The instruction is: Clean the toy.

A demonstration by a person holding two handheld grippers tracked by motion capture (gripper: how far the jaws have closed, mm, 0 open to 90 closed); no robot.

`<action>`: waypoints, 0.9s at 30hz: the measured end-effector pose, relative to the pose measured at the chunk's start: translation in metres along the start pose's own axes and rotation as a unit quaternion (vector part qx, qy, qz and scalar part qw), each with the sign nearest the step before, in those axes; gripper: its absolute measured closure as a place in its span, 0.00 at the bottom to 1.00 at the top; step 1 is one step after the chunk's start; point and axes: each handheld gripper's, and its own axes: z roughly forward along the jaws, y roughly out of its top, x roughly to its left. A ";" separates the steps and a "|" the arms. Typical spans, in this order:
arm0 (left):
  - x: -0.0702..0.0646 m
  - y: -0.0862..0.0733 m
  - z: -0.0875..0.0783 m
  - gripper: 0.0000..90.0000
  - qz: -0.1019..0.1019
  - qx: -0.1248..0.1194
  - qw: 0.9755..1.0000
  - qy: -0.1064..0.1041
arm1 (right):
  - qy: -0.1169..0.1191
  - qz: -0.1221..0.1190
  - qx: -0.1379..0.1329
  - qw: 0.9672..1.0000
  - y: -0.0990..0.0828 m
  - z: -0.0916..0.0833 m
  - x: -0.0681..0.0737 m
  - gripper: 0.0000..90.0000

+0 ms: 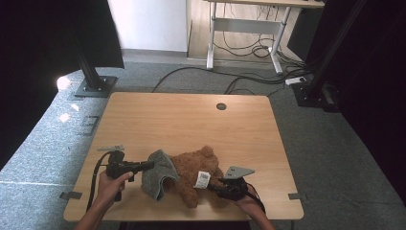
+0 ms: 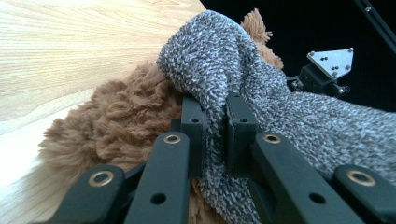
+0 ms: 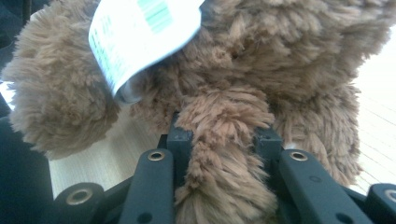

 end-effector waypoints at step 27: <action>0.004 0.050 0.095 0.91 0.047 -0.013 0.997 0.064 | -0.167 -0.014 -0.031 0.985 0.016 0.026 -0.033 0.79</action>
